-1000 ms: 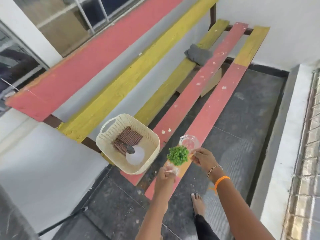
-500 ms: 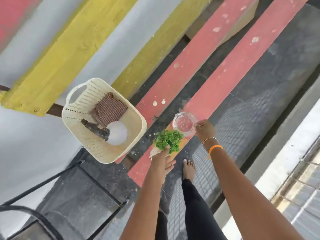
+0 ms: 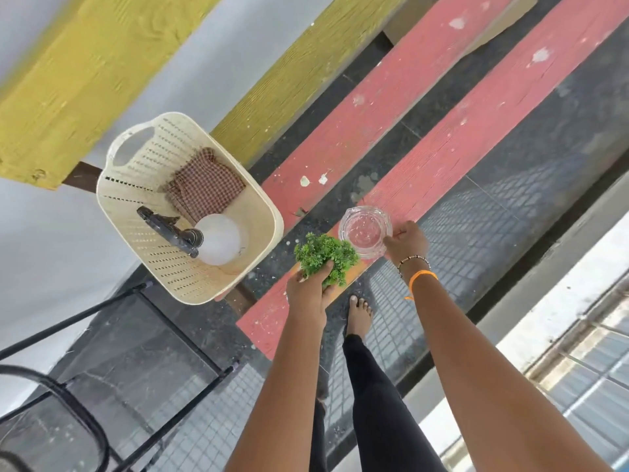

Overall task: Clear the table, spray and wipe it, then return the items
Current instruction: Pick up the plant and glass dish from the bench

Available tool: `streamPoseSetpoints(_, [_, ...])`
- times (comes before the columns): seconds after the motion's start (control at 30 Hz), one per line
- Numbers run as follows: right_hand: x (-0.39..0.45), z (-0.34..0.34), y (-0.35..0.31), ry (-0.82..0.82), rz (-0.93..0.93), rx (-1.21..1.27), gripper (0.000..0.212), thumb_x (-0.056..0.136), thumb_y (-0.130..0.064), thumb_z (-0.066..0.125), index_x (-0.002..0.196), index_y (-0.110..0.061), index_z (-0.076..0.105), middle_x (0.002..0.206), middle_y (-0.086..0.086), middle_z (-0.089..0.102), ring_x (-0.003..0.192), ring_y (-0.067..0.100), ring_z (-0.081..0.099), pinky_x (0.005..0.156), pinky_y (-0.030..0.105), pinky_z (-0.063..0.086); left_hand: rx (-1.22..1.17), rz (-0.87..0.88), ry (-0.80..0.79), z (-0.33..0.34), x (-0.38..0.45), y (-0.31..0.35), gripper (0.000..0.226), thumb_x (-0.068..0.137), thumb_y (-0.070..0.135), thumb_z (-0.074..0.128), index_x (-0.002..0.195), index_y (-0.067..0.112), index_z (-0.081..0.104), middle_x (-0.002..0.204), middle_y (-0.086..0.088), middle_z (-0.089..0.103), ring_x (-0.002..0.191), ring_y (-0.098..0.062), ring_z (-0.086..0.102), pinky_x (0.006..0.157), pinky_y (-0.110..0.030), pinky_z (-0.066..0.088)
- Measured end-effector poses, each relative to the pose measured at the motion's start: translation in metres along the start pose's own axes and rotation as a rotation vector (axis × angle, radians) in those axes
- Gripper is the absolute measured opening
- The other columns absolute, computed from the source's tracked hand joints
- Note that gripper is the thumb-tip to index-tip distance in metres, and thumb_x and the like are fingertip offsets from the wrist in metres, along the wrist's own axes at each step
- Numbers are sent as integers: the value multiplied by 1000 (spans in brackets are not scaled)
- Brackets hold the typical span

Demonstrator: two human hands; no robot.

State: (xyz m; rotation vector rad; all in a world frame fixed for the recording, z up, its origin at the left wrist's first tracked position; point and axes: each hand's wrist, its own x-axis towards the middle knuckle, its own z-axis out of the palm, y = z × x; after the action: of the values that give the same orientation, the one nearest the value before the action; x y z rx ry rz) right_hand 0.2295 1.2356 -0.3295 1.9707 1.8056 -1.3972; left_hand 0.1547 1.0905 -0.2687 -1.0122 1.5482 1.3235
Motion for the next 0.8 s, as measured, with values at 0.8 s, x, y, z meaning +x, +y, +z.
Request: streamPoseSetpoints(0.8, [-193,-26,-53,-216,-343,-74,36,73,-15,61,58,-19,29,53,-1,32,60,30,63,47,23,28,50,265,-131,-165,-112,28,18,84,-7,59,91,9,61,76,-3,70,61,-11,67,53,-19,55])
